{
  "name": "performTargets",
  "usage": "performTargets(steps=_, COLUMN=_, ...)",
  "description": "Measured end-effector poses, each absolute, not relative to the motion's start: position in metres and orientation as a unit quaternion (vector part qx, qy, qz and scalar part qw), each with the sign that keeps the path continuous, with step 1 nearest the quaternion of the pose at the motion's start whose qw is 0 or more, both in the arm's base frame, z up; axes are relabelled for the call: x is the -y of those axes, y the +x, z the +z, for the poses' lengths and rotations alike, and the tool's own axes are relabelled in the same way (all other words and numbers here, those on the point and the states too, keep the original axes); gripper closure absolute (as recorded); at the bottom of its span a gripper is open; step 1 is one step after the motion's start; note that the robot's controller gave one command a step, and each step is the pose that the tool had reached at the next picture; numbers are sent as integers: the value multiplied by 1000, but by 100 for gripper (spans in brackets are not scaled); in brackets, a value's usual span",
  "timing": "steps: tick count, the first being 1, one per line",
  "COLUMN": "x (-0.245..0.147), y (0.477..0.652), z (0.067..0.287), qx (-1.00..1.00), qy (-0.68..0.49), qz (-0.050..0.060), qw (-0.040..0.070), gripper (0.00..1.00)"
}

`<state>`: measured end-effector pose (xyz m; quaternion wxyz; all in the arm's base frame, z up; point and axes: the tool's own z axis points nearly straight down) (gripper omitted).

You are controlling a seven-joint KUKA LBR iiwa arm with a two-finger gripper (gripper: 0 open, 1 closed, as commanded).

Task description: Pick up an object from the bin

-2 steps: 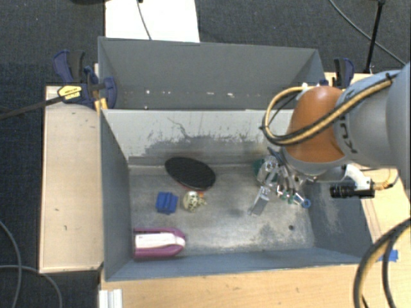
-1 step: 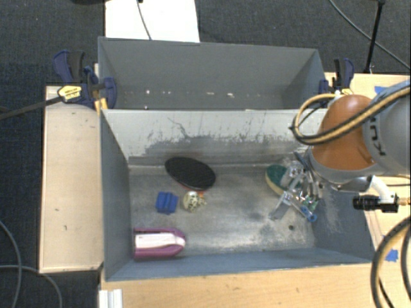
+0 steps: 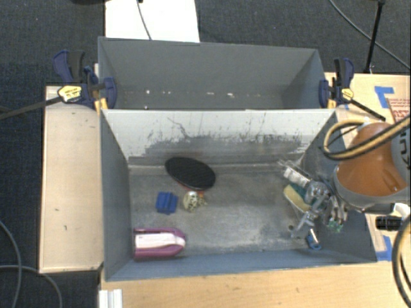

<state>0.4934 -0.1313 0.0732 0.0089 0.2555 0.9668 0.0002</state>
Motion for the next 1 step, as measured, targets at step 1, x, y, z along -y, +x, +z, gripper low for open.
performTargets(steps=1, x=132, y=495, z=76, qx=-967, qy=255, qz=0, qw=12, gripper=0)
